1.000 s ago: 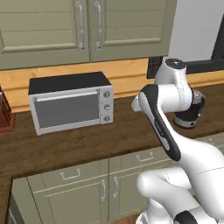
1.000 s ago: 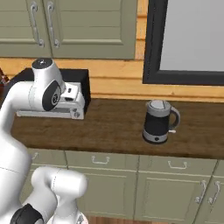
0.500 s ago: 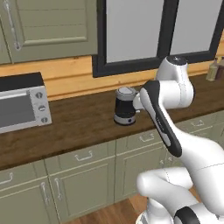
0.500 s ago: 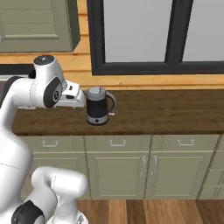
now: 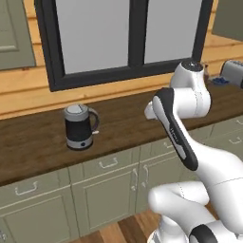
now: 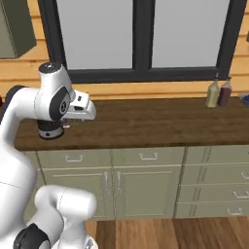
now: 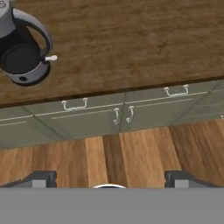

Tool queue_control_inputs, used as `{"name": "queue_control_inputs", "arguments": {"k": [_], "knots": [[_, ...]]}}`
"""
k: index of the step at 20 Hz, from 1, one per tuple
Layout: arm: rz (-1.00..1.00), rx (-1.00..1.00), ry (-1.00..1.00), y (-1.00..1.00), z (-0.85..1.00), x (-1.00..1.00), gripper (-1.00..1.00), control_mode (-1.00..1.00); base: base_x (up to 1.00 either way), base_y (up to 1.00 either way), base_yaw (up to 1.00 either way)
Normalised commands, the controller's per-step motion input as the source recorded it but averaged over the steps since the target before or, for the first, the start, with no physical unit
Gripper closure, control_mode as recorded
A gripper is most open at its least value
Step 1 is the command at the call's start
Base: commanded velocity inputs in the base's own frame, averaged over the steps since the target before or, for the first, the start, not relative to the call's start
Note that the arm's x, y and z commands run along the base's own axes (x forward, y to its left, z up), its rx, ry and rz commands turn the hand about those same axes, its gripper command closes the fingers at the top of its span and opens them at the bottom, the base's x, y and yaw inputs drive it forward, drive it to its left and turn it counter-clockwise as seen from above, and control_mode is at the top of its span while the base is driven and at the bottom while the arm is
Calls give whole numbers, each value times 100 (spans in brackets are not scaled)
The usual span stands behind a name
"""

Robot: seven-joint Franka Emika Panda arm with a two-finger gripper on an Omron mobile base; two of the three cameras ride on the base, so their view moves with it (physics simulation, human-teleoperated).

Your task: Navigate to the stand mixer.

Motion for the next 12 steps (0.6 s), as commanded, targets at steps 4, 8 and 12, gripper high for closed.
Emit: {"name": "queue_control_inputs", "arguments": {"k": [4, 8, 12], "knots": [[0, 0, 0, 0, 0, 0, -100, 100, 1, -100, -9], [0, 0, 0, 0, 0, 0, -100, 100, 0, -100, -9], [0, 0, 0, 0, 0, 0, -100, 100, 1, -100, -16]]}}
